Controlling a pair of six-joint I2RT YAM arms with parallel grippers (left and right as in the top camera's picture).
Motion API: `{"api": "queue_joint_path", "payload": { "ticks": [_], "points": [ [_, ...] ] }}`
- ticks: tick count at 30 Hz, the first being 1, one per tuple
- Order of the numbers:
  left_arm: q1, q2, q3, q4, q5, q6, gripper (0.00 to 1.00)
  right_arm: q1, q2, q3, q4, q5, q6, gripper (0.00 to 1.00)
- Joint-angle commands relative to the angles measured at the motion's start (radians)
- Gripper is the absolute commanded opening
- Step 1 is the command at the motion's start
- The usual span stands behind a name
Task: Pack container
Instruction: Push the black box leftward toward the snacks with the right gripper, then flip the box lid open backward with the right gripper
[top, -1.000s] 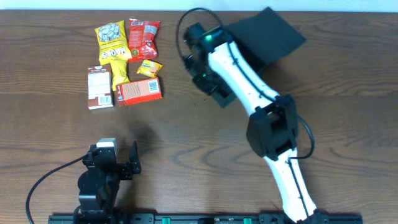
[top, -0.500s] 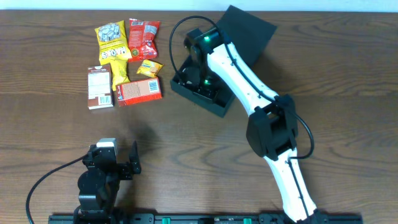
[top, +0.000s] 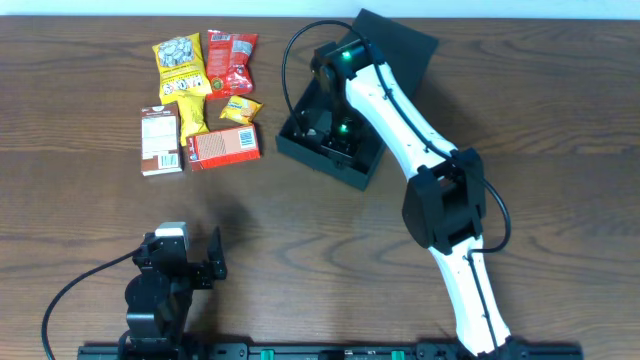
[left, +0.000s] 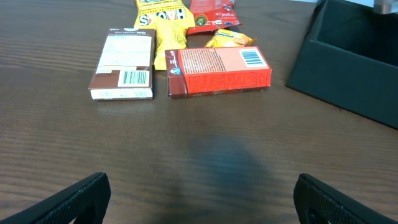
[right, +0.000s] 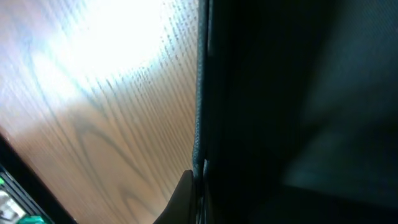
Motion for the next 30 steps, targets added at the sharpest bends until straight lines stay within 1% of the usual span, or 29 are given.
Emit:
{"api": "queue_joint_path", "payload": {
  "ticks": [1, 10, 16, 23, 28, 30],
  "points": [
    [0.006, -0.006, -0.016, 0.0, -0.011, -0.011, 0.95, -0.01, -0.001, -0.012, -0.005, -0.055, -0.109, 0.01],
    [0.006, -0.006, -0.016, 0.0, -0.011, -0.011, 0.95, -0.011, 0.0, -0.012, -0.051, -0.097, -0.245, 0.01],
    [0.006, -0.006, -0.016, 0.0, -0.011, -0.011, 0.95, 0.004, 0.0, -0.012, -0.071, -0.016, -0.294, 0.01],
    [0.006, -0.006, -0.016, 0.0, -0.011, -0.01, 0.95, 0.03, 0.0, -0.012, -0.071, -0.01, -0.407, 0.01],
    [0.006, -0.006, -0.016, 0.0, -0.011, -0.01, 0.95, 0.031, 0.0, -0.012, -0.071, -0.009, -0.449, 0.01],
    [0.006, -0.006, -0.016, 0.0, -0.011, -0.01, 0.95, 0.031, 0.0, -0.012, -0.067, 0.021, -0.447, 0.01]
  ]
}}
